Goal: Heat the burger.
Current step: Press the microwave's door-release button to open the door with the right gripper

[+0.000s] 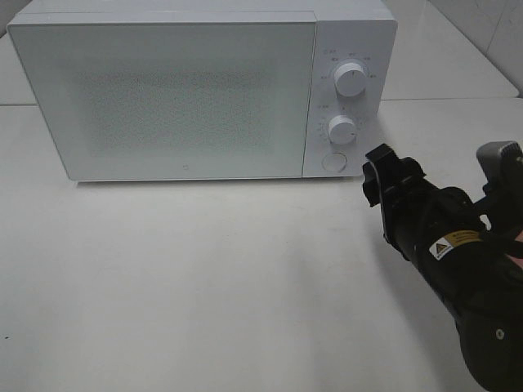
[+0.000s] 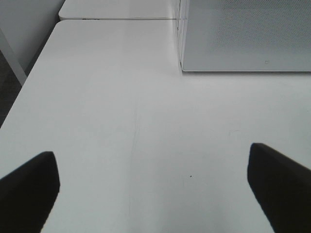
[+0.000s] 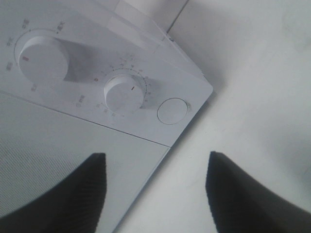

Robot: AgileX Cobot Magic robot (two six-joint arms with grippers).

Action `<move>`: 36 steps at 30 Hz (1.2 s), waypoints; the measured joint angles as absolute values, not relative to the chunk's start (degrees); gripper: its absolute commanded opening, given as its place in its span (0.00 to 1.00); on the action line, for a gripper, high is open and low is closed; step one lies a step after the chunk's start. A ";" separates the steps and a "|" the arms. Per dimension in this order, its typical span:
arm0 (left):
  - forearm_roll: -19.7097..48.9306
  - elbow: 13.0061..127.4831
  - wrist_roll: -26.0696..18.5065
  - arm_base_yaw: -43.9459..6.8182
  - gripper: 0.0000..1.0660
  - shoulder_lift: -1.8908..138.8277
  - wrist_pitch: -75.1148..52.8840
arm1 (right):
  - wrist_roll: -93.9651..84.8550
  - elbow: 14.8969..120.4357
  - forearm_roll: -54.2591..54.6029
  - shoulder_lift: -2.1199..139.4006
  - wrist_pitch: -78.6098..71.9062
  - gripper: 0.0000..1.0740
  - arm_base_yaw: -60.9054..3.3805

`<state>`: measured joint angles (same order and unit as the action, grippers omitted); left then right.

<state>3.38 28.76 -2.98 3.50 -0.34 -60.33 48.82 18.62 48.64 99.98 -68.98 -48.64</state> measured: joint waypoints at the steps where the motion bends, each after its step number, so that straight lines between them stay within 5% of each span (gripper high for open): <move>1: 3.38 28.76 -2.98 3.50 0.94 -0.34 -60.33 | 54.89 18.62 48.64 99.98 -68.98 0.41 -48.64; 7: 3.38 28.76 -2.98 3.50 0.94 -0.34 -60.33 | 64.86 18.62 48.64 99.98 -68.98 0.24 -48.64; 9: 3.38 28.76 -2.98 3.50 0.94 -0.34 -60.33 | 71.22 18.62 48.64 99.98 -68.98 0.08 -48.64; 12: 3.38 28.76 -2.98 3.50 0.94 -0.34 -60.33 | 73.97 18.62 48.64 99.98 -68.98 0.00 -48.64; 36: 3.38 28.76 -2.98 3.50 0.94 -0.34 -60.28 | 79.47 25.90 47.73 106.97 -63.94 0.00 -47.10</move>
<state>3.38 28.76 -2.98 3.50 -0.34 -60.28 79.47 25.90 47.73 106.97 -63.94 -47.10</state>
